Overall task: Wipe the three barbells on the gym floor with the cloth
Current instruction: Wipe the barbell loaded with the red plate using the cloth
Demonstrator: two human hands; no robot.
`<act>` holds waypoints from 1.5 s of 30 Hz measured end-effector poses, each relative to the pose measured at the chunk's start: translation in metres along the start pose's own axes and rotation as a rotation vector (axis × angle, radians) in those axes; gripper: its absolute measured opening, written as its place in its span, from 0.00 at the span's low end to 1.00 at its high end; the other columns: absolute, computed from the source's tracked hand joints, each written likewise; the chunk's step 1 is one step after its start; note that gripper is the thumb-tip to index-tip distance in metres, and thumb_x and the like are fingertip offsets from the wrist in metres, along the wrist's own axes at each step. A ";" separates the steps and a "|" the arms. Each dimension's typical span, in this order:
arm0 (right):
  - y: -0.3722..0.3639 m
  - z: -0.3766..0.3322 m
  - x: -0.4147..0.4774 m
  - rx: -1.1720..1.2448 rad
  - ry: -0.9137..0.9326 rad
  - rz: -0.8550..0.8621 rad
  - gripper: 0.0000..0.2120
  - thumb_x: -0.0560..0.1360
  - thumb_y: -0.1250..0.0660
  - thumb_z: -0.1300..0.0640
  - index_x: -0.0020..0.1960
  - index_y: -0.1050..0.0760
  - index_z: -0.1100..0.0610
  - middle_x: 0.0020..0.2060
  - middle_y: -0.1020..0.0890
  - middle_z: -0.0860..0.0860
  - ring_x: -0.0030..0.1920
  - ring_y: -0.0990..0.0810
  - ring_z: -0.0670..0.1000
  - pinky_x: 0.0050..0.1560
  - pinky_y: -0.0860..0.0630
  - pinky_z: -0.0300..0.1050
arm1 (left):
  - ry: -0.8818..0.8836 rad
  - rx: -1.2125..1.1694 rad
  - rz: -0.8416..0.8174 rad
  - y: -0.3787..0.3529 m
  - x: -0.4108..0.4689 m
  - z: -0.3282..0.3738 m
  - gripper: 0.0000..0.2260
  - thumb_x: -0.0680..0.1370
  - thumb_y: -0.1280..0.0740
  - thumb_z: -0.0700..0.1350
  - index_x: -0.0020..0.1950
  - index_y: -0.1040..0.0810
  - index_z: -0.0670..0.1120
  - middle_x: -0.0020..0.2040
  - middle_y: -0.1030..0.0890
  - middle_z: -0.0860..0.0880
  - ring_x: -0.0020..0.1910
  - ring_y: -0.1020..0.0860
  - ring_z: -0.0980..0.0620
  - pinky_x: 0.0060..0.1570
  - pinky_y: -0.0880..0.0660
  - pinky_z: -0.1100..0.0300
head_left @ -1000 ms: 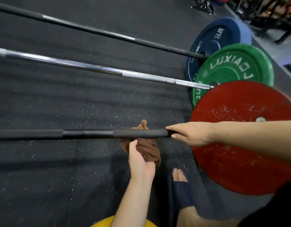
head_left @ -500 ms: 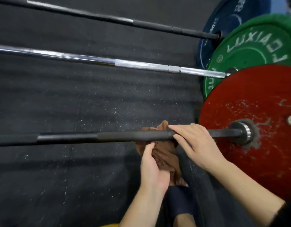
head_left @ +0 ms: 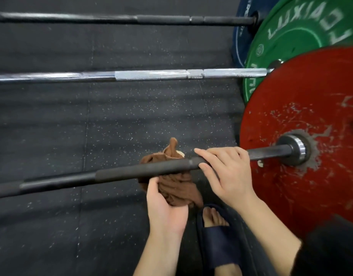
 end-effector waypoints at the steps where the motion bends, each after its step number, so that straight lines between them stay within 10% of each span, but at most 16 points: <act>1: 0.001 0.000 0.001 0.004 -0.008 0.005 0.15 0.84 0.38 0.47 0.67 0.20 0.48 0.54 0.17 0.45 0.53 0.19 0.51 0.57 0.32 0.53 | -0.001 0.007 0.010 0.001 0.001 -0.001 0.20 0.85 0.46 0.44 0.74 0.26 0.41 0.71 0.23 0.41 0.72 0.25 0.45 0.75 0.33 0.49; 7: 0.006 0.003 0.001 0.111 -0.058 -0.017 0.20 0.83 0.37 0.45 0.67 0.22 0.55 0.57 0.17 0.45 0.58 0.20 0.50 0.62 0.30 0.51 | 0.126 0.113 0.050 0.001 -0.001 -0.039 0.18 0.85 0.45 0.45 0.70 0.22 0.41 0.66 0.19 0.41 0.62 0.19 0.47 0.63 0.22 0.52; 14: 0.027 0.051 -0.030 0.009 -0.247 0.045 0.18 0.83 0.38 0.48 0.68 0.22 0.55 0.68 0.22 0.47 0.72 0.27 0.50 0.78 0.44 0.57 | 0.293 0.107 -0.037 -0.019 0.019 -0.087 0.20 0.86 0.48 0.43 0.76 0.29 0.40 0.72 0.24 0.40 0.71 0.25 0.41 0.77 0.37 0.44; 24: 0.017 0.051 -0.038 0.087 -0.297 0.110 0.18 0.83 0.38 0.51 0.69 0.22 0.56 0.69 0.23 0.49 0.74 0.30 0.53 0.79 0.48 0.60 | 0.172 0.048 -0.177 0.001 0.018 -0.044 0.25 0.81 0.37 0.39 0.78 0.32 0.41 0.79 0.33 0.44 0.79 0.35 0.46 0.80 0.44 0.50; 41: 0.041 0.077 -0.045 0.038 -0.511 0.038 0.27 0.80 0.36 0.41 0.72 0.25 0.56 0.76 0.30 0.50 0.79 0.38 0.49 0.81 0.47 0.56 | 0.339 0.182 -0.131 -0.032 0.023 -0.121 0.21 0.87 0.51 0.43 0.79 0.33 0.41 0.75 0.26 0.43 0.74 0.28 0.45 0.79 0.40 0.48; 45: 0.042 0.081 -0.050 0.164 -0.520 0.075 0.20 0.84 0.39 0.51 0.73 0.27 0.58 0.76 0.30 0.50 0.80 0.40 0.49 0.80 0.45 0.60 | 0.371 0.114 -0.262 -0.025 0.024 -0.118 0.22 0.87 0.53 0.42 0.81 0.39 0.40 0.79 0.33 0.42 0.79 0.35 0.43 0.81 0.49 0.47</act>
Point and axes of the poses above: each hand's wrist, its own x-axis towards the middle knuckle, its own y-axis out of the back of the hand, z = x × y, the point moved 5 cm from there along x, towards the middle knuckle
